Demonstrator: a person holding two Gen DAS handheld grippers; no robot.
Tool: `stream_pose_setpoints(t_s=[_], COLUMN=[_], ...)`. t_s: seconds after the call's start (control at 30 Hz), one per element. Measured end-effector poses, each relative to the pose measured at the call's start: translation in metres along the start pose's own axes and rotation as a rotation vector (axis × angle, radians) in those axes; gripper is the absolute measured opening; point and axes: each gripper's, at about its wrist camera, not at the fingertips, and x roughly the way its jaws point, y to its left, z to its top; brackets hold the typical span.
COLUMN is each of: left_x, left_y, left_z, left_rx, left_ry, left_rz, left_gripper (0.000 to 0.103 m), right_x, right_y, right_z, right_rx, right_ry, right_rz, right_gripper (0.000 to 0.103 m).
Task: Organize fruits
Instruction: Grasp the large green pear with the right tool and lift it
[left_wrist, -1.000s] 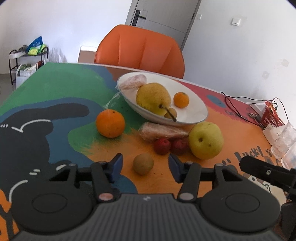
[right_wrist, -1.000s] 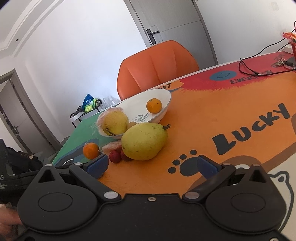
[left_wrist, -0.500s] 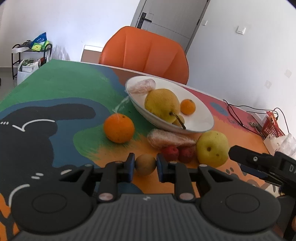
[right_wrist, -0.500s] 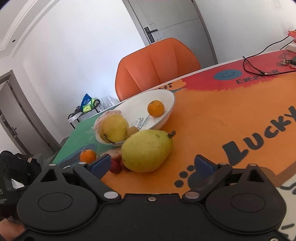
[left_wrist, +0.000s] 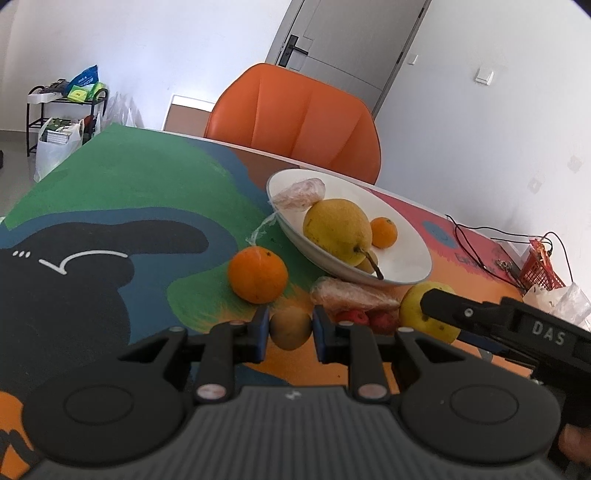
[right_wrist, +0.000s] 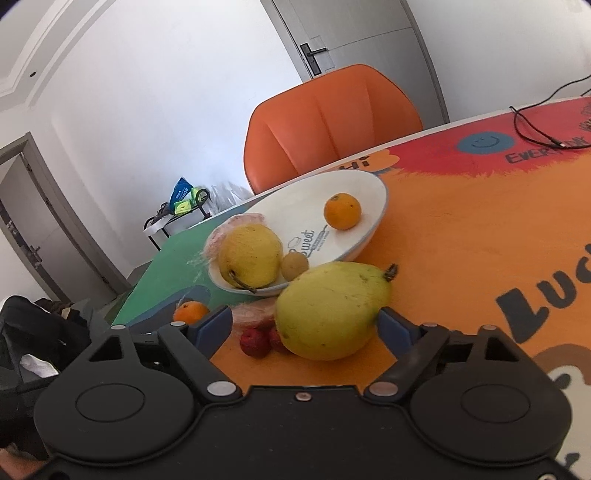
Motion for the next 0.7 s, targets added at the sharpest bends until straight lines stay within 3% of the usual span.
stream_pose_setpoints(t_s=[0.5, 0.57, 0.6, 0.7], left_x=[-0.007, -0.008, -0.009, -0.012], left_y=[0.008, 0.008, 0.008, 0.008], left_z=[0.003, 0.004, 0.004, 0.006], left_rx=[-0.009, -0.010, -0.010, -0.012], left_ry=[-0.014, -0.014, -0.017, -0.025], left_rz=[-0.009, -0.007, -0.007, -0.007], left_gripper=[0.023, 0.023, 0.023, 0.023], right_x=[0.026, 0.030, 0.031, 0.026], right_y=[0.005, 0.002, -0.001, -0.006], right_z=[0.002, -0.001, -0.002, -0.005], right_rx=[-0.035, -0.028, -0.018, -0.006], right_ry=[0.025, 0.040, 0.045, 0.040], right_rz=[-0.073, -0.082, -0.095, -0.084], right_gripper=[0.090, 0.083, 0.072, 0.065])
